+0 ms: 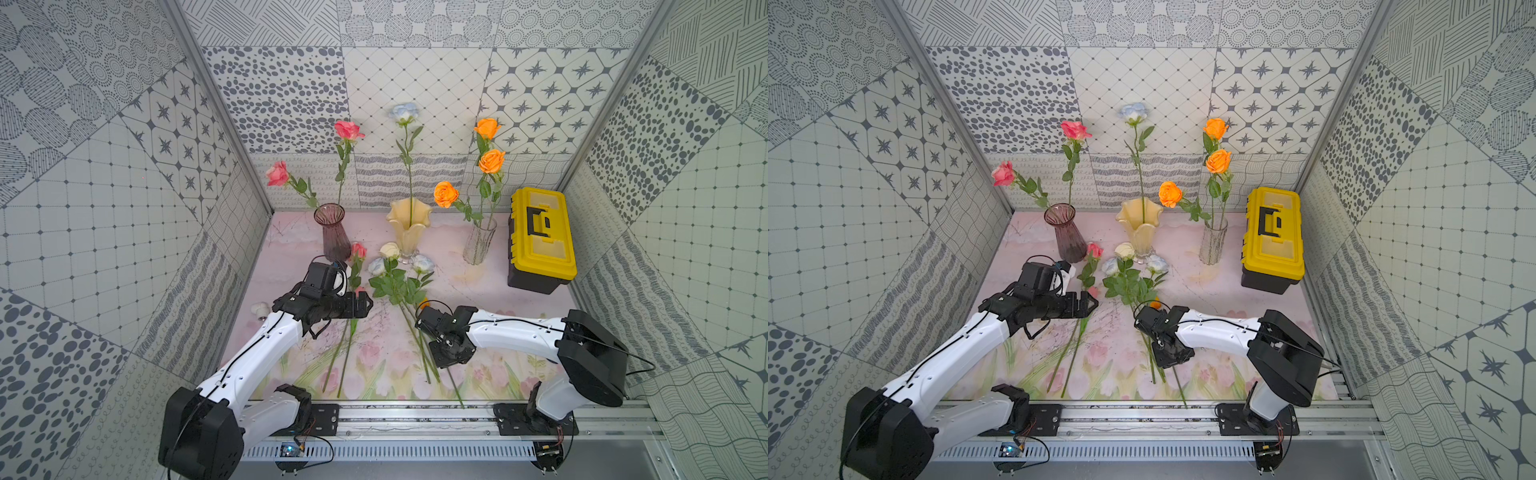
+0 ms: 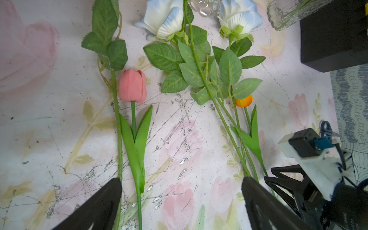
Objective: Arrange the flowers in different vases according to their variety
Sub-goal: Pick up the flower at the center of the board.
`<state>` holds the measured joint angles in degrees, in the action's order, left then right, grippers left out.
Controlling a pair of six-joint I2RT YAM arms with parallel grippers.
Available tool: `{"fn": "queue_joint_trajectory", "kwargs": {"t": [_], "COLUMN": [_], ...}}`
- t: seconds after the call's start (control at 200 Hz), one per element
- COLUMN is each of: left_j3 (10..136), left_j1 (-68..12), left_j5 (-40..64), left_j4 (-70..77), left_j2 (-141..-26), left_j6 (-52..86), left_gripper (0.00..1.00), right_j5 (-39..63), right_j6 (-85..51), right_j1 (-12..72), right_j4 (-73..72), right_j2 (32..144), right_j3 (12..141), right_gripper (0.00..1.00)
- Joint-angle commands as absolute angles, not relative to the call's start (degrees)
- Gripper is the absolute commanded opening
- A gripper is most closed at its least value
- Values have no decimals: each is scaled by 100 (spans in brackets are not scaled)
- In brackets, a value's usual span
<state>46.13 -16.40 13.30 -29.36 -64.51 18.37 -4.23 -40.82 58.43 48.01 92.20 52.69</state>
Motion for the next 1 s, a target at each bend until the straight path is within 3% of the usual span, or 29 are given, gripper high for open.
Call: {"fn": "queue_joint_trajectory", "kwargs": {"t": [0.0,0.14,0.27,0.46,0.995], "left_j3": [4719,4721,4733,4725,4720], "left_j1": [-1656,-1660,-1658,-1655,-1658], "left_j5": [1512,1498,1478,1468,1451], "left_j4": [-3035,-3028,-3040,-3050,-3065], "left_j2": [-6468,-6469,-6467,-6447,-6434], "left_j6": [1730,1731,1731,1731,1740], "left_gripper": [99,99,99,99,99], "right_j5": [-647,-647,-640,-884,-3281], "right_j6": [-4347,-4414,-4431,-4751,-5185], "right_j1": [5880,5880,5881,5858,5621], "right_j4": [4626,4546,4516,4535,5702], "right_j2": [9375,9515,9656,9625,7823], "right_j3": [5279,5240,5241,5147,5870], "right_gripper": [29,24,11,0,0]}}
